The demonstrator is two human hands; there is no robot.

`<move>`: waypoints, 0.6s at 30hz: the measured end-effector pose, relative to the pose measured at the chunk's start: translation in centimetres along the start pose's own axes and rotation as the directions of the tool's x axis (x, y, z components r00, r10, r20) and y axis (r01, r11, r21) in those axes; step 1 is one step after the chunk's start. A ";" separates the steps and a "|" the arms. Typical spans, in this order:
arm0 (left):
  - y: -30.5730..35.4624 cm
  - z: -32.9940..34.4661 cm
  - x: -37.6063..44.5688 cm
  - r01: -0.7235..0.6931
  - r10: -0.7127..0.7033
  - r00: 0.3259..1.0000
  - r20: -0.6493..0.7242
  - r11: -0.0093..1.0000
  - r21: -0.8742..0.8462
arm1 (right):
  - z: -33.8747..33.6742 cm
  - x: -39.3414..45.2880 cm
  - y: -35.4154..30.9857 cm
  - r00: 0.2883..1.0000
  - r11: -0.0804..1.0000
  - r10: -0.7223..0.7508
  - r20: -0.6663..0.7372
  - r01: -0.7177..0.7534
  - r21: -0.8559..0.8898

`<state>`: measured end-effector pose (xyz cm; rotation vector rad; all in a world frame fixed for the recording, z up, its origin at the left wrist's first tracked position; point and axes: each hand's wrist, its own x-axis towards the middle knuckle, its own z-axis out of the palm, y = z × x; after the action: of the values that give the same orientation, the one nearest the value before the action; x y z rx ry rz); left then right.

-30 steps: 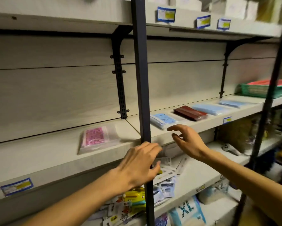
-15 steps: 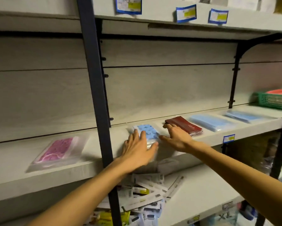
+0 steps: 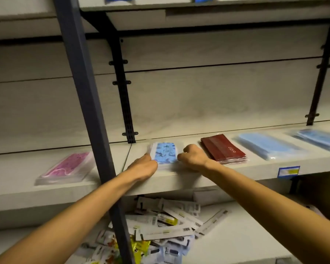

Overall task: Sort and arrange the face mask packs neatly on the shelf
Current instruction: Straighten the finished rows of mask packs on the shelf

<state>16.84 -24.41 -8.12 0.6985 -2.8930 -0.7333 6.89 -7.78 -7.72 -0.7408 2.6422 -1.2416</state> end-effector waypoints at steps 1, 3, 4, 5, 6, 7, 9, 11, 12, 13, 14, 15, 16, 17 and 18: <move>-0.2 -0.1 -0.1 0.013 -0.013 1.000 -0.011 1.000 -0.011 | 0.3 0.0 0.0 1.000 1.000 -0.002 -0.007 0.002 0.008; -0.6 -0.4 -0.4 0.041 -0.042 0.998 -0.036 0.999 -0.030 | 1.0 -0.2 -0.5 1.000 1.000 -0.016 0.001 0.016 0.006; -0.8 -0.6 -0.7 0.055 -0.057 0.997 -0.050 0.998 -0.042 | 1.2 -0.5 -0.9 0.999 1.000 -0.027 0.019 0.027 -0.006; -0.9 -0.7 -0.9 0.069 -0.071 0.995 -0.063 0.997 -0.045 | 1.4 -0.5 -1.1 0.999 0.999 -0.028 0.041 0.029 -0.014; -1.0 -0.8 -1.2 0.082 -0.084 0.994 -0.074 0.996 -0.033 | 1.5 -0.6 -1.3 0.998 0.999 -0.039 0.042 0.040 -0.021; -1.1 -0.9 -1.4 0.094 -0.095 0.992 -0.082 0.995 -0.012 | 1.7 -0.6 -1.5 0.998 0.998 -0.042 0.043 0.044 -0.035; -1.2 -1.0 -1.7 0.114 -0.112 0.990 -0.088 0.993 0.022 | 1.8 -0.9 -1.6 0.998 0.997 -0.051 0.046 0.054 -0.060; -1.2 -0.9 -1.9 0.124 -0.121 0.990 -0.073 0.992 0.037 | 2.0 -1.2 -1.7 0.997 0.993 -0.064 0.043 0.068 -0.099; -1.2 -0.8 -2.1 0.129 -0.125 0.989 -0.075 0.991 0.042 | 2.0 -1.3 -1.7 0.996 0.988 -0.079 0.031 0.083 -0.132; -1.1 -0.8 -2.2 0.131 -0.127 0.987 -0.094 0.991 0.037 | 2.1 -1.3 -1.7 0.996 0.979 -0.090 0.014 0.091 -0.180; -1.0 -0.9 -2.4 0.119 -0.115 0.985 -0.129 0.993 0.026 | 2.1 -1.2 -1.8 0.994 0.965 -0.111 -0.009 0.106 -0.241; -0.9 -1.0 -2.4 0.089 -0.084 0.981 -0.175 0.996 0.021 | 2.1 -1.1 -1.9 0.991 0.947 -0.136 -0.015 0.125 -0.296; -0.8 -1.1 -2.2 0.052 -0.044 0.977 -0.209 0.998 0.033 | 2.1 -0.8 -2.1 0.988 0.935 -0.157 -0.002 0.148 -0.323; -0.8 -1.3 -2.0 0.017 -0.003 0.975 -0.222 0.998 0.061 | 2.1 -0.5 -2.2 0.985 0.929 -0.168 0.034 0.170 -0.328; -0.7 -1.5 -1.7 -0.010 0.030 0.976 -0.214 0.996 0.094 | 2.1 -0.2 -2.3 0.981 0.925 -0.175 0.080 0.191 -0.328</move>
<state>18.94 -24.84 -7.09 0.7088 -2.7452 -0.4903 8.58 -10.35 -7.42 -1.0754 2.8304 -0.7990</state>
